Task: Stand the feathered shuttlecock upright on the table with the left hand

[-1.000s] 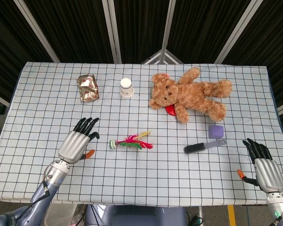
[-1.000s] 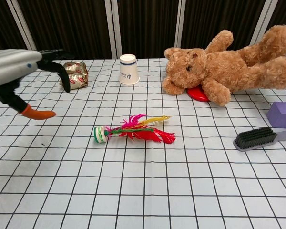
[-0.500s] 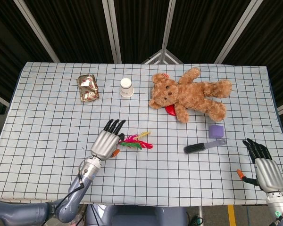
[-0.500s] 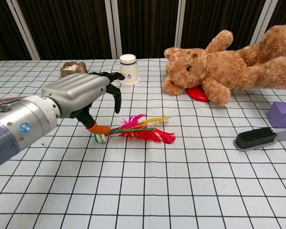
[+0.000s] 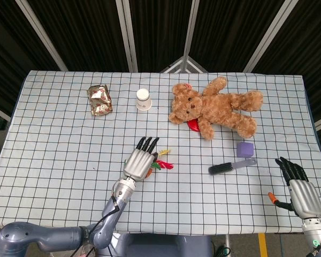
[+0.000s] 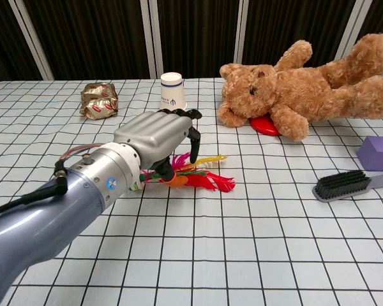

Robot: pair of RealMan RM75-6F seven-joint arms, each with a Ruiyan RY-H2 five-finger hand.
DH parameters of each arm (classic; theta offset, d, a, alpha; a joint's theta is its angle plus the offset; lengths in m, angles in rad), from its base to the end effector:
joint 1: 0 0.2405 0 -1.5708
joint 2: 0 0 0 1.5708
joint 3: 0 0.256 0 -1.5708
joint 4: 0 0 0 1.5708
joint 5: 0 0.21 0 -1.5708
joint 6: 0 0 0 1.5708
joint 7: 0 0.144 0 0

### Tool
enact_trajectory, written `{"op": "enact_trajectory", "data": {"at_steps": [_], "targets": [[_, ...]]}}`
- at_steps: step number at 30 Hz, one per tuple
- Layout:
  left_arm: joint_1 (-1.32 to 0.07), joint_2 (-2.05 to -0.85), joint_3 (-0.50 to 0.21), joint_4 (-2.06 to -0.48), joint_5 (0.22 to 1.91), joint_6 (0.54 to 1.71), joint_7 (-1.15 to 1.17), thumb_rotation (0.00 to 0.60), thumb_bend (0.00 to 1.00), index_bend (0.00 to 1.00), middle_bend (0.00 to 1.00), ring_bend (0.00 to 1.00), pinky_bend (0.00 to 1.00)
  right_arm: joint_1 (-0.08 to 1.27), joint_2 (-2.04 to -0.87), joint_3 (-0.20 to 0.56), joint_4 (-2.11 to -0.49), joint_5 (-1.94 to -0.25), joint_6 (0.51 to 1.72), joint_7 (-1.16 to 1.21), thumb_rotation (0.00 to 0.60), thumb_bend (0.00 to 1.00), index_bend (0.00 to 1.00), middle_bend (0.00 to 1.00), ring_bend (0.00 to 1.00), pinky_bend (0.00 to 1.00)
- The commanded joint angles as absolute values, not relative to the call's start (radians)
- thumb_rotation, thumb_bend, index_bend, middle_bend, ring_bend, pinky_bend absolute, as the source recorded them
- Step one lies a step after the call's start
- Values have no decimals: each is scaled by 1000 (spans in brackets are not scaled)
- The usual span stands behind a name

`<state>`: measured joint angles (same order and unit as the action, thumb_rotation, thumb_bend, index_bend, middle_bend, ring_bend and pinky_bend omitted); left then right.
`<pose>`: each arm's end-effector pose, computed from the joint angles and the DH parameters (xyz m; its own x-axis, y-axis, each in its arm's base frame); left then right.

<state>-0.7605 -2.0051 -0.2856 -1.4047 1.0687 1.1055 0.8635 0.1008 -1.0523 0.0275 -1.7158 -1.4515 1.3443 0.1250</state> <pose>-0.0465 0.2950 -0.1100 0.5252 0.1344 0.8403 0.7948 -0.4303 -0.4280 -0.3080 -0.1778 0.1512 0.2326 -0.1580 0.9597 -0.9695 0.0413 0.2417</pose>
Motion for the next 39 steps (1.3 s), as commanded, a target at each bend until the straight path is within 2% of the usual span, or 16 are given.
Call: {"op": "enact_trajectory", "data": {"at_steps": [1, 5, 7, 16, 25, 33, 39], "targets": [[-779, -2029, -295, -1374, 1055, 1105, 861, 600, 403, 477, 0, 0, 0, 101, -1051, 28, -1716, -1452, 1344, 128, 600, 341, 0, 0, 0, 0], [-788, -2052, -298, -1349, 1053, 1112, 845, 600, 444, 506, 6, 0, 0, 101, -1050, 29, -1715, -1449, 1343, 133, 600, 341, 0, 0, 0, 0], [-790, -2059, -294, -1337, 1061, 1120, 839, 600, 498, 527, 18, 0, 0, 101, -1049, 29, -1715, -1450, 1344, 135, 600, 341, 0, 0, 0, 0], [-773, -2059, -253, -1327, 1114, 1149, 768, 600, 625, 581, 33, 0, 0, 99, -1049, 27, -1717, -1453, 1347, 129, 600, 342, 0, 0, 0, 0], [-772, -2053, -256, -1330, 1102, 1148, 764, 600, 669, 597, 36, 0, 0, 98, -1046, 27, -1715, -1452, 1347, 132, 600, 341, 0, 0, 0, 0], [-755, -1996, -308, -1468, 1134, 1217, 716, 600, 669, 595, 36, 0, 0, 95, -1043, 28, -1714, -1450, 1351, 137, 600, 342, 0, 0, 0, 0], [-703, -1894, -328, -1630, 1166, 1289, 673, 600, 668, 591, 36, 0, 0, 93, -1042, 28, -1712, -1446, 1351, 133, 600, 341, 0, 0, 0, 0]]}}
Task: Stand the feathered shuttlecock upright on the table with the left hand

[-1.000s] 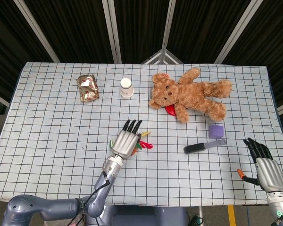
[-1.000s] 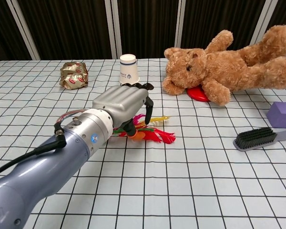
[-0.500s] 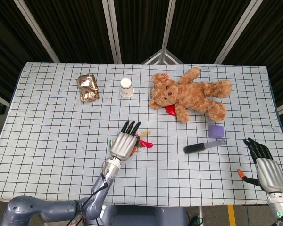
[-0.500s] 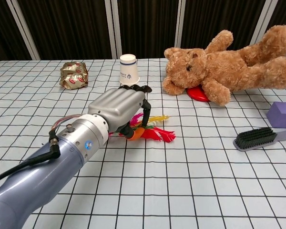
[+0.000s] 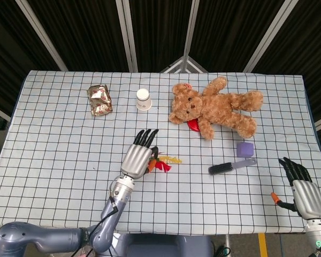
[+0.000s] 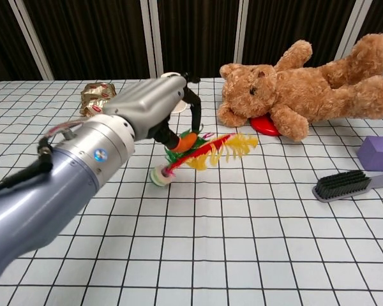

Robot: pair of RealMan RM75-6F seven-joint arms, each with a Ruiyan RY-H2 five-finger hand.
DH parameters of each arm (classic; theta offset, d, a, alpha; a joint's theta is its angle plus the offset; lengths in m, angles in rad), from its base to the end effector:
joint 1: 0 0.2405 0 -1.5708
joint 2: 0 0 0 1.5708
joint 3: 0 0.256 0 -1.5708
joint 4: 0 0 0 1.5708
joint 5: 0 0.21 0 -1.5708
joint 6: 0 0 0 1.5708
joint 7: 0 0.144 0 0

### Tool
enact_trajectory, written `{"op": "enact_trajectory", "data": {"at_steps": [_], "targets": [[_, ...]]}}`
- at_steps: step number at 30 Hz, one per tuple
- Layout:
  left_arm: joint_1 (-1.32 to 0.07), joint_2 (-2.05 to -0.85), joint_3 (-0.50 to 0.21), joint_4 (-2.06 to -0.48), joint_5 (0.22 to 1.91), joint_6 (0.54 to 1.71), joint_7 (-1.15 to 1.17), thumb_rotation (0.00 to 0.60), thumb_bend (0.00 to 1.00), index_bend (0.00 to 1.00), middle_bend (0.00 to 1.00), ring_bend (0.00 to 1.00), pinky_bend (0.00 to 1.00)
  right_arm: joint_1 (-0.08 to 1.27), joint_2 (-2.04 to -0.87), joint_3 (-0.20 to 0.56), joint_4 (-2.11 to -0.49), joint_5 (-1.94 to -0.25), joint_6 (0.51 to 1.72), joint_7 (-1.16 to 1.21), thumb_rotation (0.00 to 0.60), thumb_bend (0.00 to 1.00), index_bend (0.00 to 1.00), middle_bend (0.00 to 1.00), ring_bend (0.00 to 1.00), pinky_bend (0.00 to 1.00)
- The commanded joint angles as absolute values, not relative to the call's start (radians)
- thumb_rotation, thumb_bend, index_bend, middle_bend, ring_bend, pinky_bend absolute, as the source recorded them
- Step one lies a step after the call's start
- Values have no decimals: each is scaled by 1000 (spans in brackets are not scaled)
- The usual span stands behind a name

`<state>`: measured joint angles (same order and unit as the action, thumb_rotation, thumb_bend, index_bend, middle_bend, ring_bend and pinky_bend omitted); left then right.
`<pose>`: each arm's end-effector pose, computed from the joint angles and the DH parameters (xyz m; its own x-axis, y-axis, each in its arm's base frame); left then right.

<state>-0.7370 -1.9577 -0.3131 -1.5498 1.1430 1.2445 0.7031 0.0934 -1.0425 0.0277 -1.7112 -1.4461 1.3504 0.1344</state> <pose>-0.0288 0.2917 -0.0687 0.2790 0.0810 0.9569 0.8940 -0.3856 -0.2280 -0.3116 -0.1759 0.1560 0.2354 -0.1510 0.9601 -0.9677 0.0549 0.2459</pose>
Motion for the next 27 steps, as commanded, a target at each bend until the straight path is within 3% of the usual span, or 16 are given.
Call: {"op": "enact_trajectory", "data": {"at_steps": [1, 9, 27], "targets": [[-695, -1879, -328, -1647, 1167, 1295, 666, 600, 667, 590, 36, 0, 0, 93, -1042, 27, -1712, -1446, 1351, 132, 600, 341, 0, 0, 0, 0], [-646, -1772, -318, -1714, 1137, 1297, 620, 600, 663, 591, 36, 0, 0, 95, -1046, 25, -1721, -1445, 1345, 115, 600, 342, 0, 0, 0, 0], [-633, -1777, -266, -1682, 1123, 1298, 582, 600, 662, 592, 36, 0, 0, 101, -1045, 26, -1719, -1443, 1333, 119, 600, 341, 0, 0, 0, 0]]}}
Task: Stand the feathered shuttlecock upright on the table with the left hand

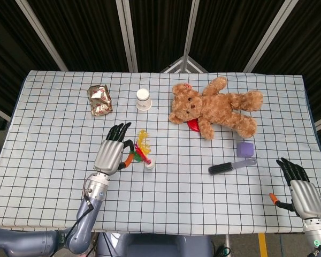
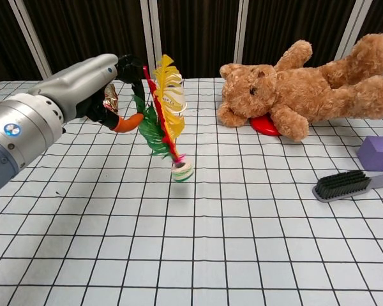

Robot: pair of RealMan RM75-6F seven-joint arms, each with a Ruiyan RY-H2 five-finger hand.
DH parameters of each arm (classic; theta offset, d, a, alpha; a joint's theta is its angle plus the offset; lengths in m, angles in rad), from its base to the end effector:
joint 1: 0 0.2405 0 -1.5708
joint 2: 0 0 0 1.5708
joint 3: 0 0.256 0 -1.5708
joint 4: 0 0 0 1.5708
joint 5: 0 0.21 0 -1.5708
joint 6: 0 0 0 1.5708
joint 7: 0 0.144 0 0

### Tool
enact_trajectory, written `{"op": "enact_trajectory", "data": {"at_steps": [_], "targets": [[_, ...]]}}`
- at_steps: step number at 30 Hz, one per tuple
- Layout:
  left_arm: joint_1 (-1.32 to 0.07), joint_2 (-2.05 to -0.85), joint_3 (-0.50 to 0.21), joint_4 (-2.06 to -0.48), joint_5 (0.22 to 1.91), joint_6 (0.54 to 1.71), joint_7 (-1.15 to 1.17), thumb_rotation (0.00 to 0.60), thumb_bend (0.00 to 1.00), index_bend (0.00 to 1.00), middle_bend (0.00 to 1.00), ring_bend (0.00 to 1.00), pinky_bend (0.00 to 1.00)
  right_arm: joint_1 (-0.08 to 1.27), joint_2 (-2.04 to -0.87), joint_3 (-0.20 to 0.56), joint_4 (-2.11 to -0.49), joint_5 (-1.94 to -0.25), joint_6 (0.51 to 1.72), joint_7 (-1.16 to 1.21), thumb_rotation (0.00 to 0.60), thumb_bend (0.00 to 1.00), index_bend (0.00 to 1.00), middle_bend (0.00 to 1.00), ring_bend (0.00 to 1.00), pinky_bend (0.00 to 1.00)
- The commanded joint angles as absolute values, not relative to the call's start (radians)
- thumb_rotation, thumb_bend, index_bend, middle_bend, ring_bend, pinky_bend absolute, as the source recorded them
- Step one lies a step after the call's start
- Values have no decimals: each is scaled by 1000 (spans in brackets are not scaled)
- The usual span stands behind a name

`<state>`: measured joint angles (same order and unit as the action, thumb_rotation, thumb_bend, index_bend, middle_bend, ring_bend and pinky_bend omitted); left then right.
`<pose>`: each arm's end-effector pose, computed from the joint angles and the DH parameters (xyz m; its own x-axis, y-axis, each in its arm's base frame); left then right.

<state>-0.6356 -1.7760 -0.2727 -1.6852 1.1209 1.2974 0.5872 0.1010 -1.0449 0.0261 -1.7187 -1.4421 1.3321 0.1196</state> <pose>-0.0799 0.2934 -0.0248 0.2081 0.0952 0.9735 0.9444 -0.2784 -0.1747 -0.3100 -0.1772 0.1520 0.2391 -0.1698 0.9560 -0.9667 0.0514 0.2509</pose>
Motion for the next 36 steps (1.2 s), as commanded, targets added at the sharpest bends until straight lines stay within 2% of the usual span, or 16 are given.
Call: {"op": "enact_trajectory", "data": {"at_steps": [1, 16, 36], "targets": [[-632, -1777, -262, -1681, 1125, 1299, 580, 600, 662, 593, 36, 0, 0, 101, -1045, 26, -1718, -1443, 1333, 119, 600, 341, 0, 0, 0, 0], [-589, -1759, -197, -1653, 1145, 1297, 515, 600, 662, 592, 36, 0, 0, 102, -1049, 25, -1718, -1443, 1333, 109, 600, 341, 0, 0, 0, 0], [-570, -1744, -189, -1677, 1183, 1303, 471, 600, 636, 591, 42, 0, 0, 101, -1049, 24, -1720, -1443, 1333, 103, 600, 341, 0, 0, 0, 0]]}}
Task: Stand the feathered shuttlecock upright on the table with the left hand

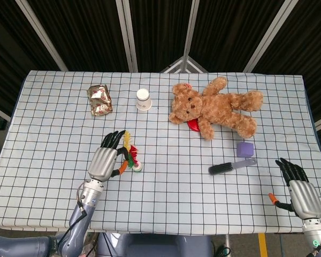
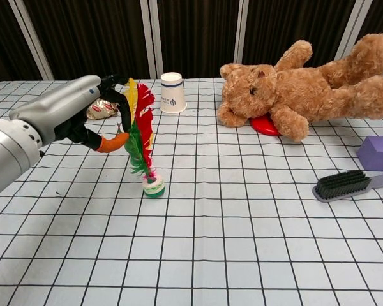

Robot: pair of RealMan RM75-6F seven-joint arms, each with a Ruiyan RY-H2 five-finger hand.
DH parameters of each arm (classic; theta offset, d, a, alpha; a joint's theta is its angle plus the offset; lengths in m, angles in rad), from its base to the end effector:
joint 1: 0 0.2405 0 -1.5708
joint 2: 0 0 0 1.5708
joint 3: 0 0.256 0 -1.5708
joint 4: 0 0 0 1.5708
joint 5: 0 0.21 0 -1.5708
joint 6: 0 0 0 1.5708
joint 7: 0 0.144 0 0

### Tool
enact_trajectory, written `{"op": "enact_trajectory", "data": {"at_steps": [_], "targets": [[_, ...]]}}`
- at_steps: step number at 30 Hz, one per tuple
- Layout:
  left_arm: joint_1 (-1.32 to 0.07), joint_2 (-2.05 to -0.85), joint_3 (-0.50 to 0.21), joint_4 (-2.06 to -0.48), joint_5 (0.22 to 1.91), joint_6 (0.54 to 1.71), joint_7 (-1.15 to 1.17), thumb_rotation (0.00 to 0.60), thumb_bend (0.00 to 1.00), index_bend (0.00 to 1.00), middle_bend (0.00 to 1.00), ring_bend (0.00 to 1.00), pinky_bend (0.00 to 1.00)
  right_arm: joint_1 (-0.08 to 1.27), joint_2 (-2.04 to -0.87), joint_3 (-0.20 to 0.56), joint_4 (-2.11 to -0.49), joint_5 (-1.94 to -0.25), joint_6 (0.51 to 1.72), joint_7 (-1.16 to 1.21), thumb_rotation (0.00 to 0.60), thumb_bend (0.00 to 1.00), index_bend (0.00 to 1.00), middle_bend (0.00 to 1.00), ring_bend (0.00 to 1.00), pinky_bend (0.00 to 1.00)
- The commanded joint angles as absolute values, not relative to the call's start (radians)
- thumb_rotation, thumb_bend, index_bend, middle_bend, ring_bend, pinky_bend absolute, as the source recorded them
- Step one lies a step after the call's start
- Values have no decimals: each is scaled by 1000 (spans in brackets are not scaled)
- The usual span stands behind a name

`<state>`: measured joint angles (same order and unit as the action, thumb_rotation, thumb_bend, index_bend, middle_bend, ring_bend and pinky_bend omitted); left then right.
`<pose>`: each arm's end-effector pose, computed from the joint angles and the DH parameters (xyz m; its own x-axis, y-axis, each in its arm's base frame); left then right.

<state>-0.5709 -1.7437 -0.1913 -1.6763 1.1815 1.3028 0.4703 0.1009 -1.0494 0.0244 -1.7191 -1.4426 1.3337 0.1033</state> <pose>-0.1076 0.2760 -0.0280 0.1752 0.1419 0.9742 0.9538 -0.2698 -0.1322 -0.3096 -0.1768 0.1505 0.2504 -0.1713 0.9529 -0.9639 0.0483 0.2620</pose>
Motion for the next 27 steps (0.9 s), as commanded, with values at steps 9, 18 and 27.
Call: {"op": "enact_trajectory", "data": {"at_steps": [9, 18, 27], "targets": [[-551, -1696, -175, -1713, 1237, 1297, 386, 600, 221, 157, 0, 0, 0, 101, -1050, 25, -1718, -1443, 1334, 101, 600, 342, 0, 0, 0, 0], [-523, -1622, -152, -1781, 1345, 1338, 321, 600, 159, 0, 0, 0, 0, 101, -1046, 25, -1717, -1440, 1332, 107, 600, 341, 0, 0, 0, 0], [-402, -1359, -44, -1890, 1444, 1440, 345, 600, 131, 0, 0, 0, 0, 100, -1045, 22, -1713, -1442, 1333, 90, 600, 341, 0, 0, 0, 0]]}}
